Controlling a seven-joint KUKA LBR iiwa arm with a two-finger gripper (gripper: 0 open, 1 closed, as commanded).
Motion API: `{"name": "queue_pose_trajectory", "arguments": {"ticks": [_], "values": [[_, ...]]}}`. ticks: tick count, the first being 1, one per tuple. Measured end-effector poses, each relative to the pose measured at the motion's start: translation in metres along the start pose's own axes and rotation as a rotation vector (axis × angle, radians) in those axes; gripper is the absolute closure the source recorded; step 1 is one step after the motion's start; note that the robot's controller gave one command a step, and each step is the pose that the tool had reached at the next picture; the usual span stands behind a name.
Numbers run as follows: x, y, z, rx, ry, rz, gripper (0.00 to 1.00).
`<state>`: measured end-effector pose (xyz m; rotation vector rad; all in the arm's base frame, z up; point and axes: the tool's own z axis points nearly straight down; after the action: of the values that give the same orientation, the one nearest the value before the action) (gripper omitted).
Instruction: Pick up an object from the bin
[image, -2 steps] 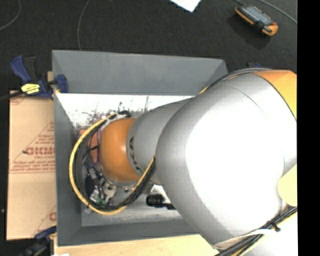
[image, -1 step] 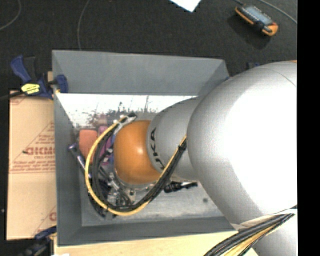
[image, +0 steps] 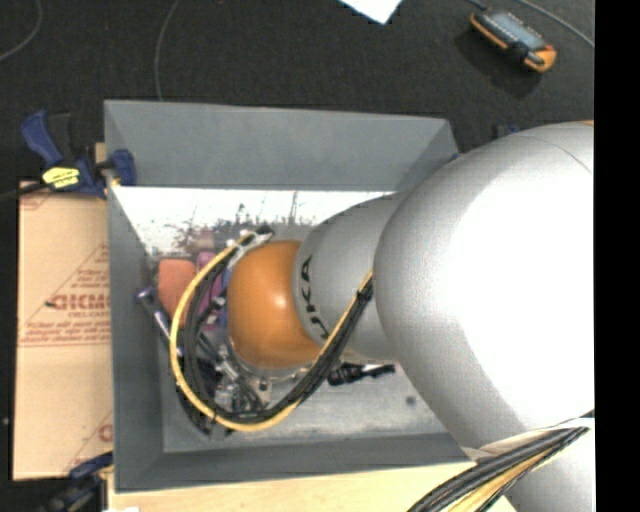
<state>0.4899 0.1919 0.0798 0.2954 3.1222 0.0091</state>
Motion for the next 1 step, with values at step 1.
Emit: {"name": "queue_pose_trajectory", "arguments": {"ticks": [1], "values": [[-0.0006,0.0001,-0.0038,-0.002,-0.001,0.002,1.00]]}}
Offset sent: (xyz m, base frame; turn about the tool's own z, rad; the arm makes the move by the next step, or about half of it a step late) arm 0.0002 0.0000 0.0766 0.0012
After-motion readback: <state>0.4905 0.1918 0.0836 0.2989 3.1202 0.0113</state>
